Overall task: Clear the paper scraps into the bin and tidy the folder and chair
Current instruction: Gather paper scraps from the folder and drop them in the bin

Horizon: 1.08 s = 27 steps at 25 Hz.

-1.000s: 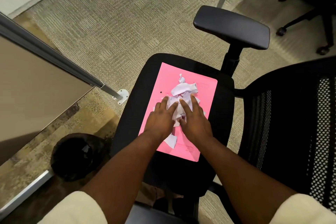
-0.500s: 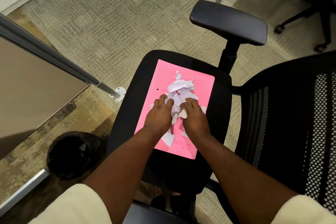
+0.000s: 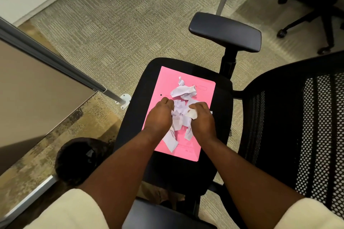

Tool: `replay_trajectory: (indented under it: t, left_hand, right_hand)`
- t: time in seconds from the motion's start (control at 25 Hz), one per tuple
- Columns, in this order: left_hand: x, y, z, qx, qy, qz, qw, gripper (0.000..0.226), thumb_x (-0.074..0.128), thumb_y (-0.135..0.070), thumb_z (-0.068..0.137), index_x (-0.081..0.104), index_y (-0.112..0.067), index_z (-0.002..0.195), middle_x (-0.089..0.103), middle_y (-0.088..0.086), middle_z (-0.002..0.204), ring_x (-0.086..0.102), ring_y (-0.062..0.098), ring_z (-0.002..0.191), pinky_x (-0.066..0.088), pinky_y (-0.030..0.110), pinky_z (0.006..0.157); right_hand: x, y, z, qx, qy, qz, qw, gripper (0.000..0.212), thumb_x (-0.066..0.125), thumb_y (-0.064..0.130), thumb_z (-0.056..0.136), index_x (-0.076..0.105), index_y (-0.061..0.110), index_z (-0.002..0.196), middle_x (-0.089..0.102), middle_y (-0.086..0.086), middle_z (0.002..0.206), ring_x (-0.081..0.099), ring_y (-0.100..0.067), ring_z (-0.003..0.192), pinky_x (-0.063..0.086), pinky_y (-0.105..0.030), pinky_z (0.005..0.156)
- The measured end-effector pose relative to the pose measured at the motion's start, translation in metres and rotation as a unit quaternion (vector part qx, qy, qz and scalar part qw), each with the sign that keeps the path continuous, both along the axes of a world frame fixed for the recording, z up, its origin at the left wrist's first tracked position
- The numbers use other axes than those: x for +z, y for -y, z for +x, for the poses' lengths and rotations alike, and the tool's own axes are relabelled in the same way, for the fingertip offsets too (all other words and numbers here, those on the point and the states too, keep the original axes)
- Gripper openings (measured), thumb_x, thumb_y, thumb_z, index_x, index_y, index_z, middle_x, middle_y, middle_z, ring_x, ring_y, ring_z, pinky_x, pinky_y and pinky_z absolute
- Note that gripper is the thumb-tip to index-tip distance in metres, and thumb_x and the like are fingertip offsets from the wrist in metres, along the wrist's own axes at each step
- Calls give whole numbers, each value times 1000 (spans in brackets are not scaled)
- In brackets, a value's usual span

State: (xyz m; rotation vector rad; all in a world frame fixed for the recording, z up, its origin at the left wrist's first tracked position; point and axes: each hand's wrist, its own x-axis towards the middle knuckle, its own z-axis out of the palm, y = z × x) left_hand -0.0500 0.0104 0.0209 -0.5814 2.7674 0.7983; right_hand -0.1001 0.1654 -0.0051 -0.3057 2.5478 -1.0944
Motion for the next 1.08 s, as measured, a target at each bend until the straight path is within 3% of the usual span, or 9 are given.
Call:
replay_trajectory:
  t: [0.12, 0.24, 0.4, 0.56, 0.68, 0.8, 0.88, 0.96, 1.08]
  left_hand:
    - [11, 7, 5, 4, -14, -7, 1000, 26, 59, 8, 82, 61, -12, 98, 60, 6, 105, 58, 24, 75, 46, 32, 59]
    - [17, 13, 10, 7, -24, -13, 1000, 26, 61, 8, 80, 61, -12, 96, 60, 6, 103, 60, 27, 78, 49, 34, 61]
    - [16, 20, 14, 14, -16, -22, 1000, 22, 60, 7, 81, 61, -10, 96, 59, 7, 105, 61, 29, 80, 51, 39, 62]
    - [12, 22, 20, 19, -16, -25, 999, 26, 57, 10, 80, 60, -10, 96, 58, 7, 105, 60, 30, 80, 46, 36, 61]
    - [9, 23, 25, 24, -9, -28, 999, 27, 54, 11, 80, 59, -10, 95, 57, 7, 105, 59, 31, 80, 43, 36, 60]
    - [7, 24, 30, 27, -5, -32, 999, 28, 53, 12, 79, 59, -9, 96, 57, 7, 105, 58, 30, 78, 39, 34, 59]
    - [7, 25, 32, 30, -3, -32, 999, 29, 53, 12, 79, 59, -10, 96, 57, 7, 105, 58, 29, 77, 35, 32, 59]
    - [9, 25, 31, 32, 0, -33, 999, 29, 53, 12, 78, 58, -11, 95, 57, 6, 104, 57, 29, 75, 34, 32, 58]
    - [11, 25, 24, 29, -2, -40, 999, 27, 54, 12, 79, 59, -10, 95, 57, 8, 102, 59, 31, 76, 38, 34, 57]
  right_hand:
    - [0, 10, 1, -29, 32, 7, 999, 40, 71, 17, 91, 56, 14, 129, 53, -3, 134, 57, -21, 116, 41, -10, 84]
    - [-11, 20, 7, 22, 53, 75, 995, 68, 73, 46, 86, 41, 23, 143, 43, -1, 151, 48, -23, 133, 47, -36, 101]
    - [-27, 24, 17, 151, -16, 192, 969, 91, 67, 67, 77, 26, 31, 150, 31, -1, 161, 35, -26, 145, 37, -47, 113]
    - [-40, 30, 18, 208, -23, 247, 946, 86, 74, 50, 82, 27, 34, 152, 23, -4, 164, 36, -30, 144, 44, -48, 106]
    - [-45, 35, 19, 166, 18, 219, 961, 61, 70, 26, 91, 43, 30, 146, 31, -1, 161, 41, -28, 141, 49, -47, 103]
    - [-41, 37, 16, 39, 120, 101, 987, 28, 51, 27, 101, 54, 27, 129, 58, 3, 133, 59, -23, 117, 50, -28, 80]
    - [-37, 36, 13, 17, 135, 68, 988, 15, 45, 26, 102, 55, 27, 114, 62, 9, 107, 63, -15, 97, 42, -19, 65]
    - [-30, 34, 10, 23, 121, 66, 990, 16, 48, 14, 101, 60, 21, 110, 57, 13, 100, 58, -5, 86, 38, -11, 63]
    - [-15, 30, 7, 22, 62, 3, 998, 21, 56, -6, 94, 66, 0, 111, 56, 7, 103, 57, -10, 92, 38, 0, 72]
